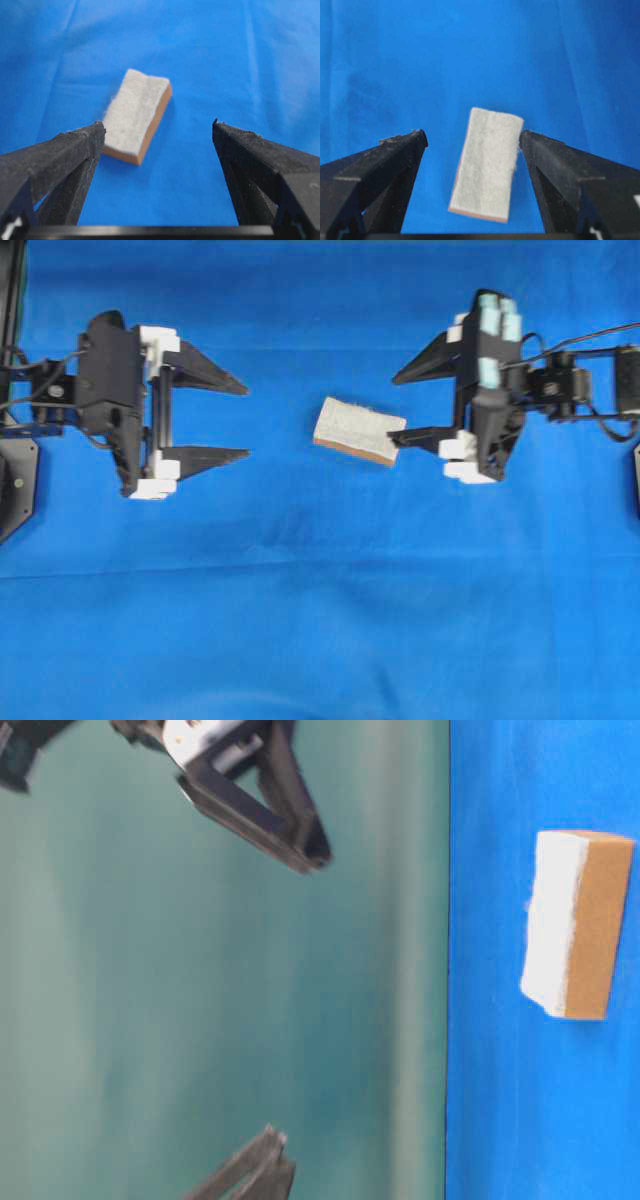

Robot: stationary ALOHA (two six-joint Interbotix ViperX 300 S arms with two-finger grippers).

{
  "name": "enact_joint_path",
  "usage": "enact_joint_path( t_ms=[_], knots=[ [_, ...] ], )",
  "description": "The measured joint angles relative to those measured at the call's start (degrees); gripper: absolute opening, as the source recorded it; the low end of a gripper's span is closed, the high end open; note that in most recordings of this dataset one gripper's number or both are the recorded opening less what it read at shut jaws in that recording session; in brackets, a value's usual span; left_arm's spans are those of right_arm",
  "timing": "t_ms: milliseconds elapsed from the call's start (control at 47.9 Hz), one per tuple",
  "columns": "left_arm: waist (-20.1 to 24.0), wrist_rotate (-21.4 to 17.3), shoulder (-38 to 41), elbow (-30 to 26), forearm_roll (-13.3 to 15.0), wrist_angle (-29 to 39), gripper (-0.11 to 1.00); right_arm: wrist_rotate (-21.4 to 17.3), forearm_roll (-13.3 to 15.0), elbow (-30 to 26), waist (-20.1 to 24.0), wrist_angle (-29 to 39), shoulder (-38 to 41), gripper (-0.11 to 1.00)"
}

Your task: Hand over the sponge with the left arm and wipe it with the right arm.

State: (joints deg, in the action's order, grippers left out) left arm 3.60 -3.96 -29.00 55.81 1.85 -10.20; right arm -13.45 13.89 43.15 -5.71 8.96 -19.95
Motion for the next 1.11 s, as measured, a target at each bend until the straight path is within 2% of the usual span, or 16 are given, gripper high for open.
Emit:
enact_joint_path(
  t_ms=[230,731,939,1106],
  knots=[
    [0.0,0.4,-10.9,4.6,-0.1,3.1,0.85,-0.1,0.0,5.5,0.0,1.5,-12.3,0.73],
    [0.0,0.6,-40.0,11.7,0.0,18.3,0.84,-0.5,-0.3,18.1,0.1,8.9,-40.9,0.72],
    [0.0,0.6,-47.8,15.1,-0.1,24.2,0.84,-0.6,-1.6,23.0,0.1,9.9,-47.3,0.72],
    [0.0,0.5,-49.0,17.4,0.0,24.9,0.84,-1.1,-1.8,28.1,0.1,4.7,-48.5,0.72]
  ],
)
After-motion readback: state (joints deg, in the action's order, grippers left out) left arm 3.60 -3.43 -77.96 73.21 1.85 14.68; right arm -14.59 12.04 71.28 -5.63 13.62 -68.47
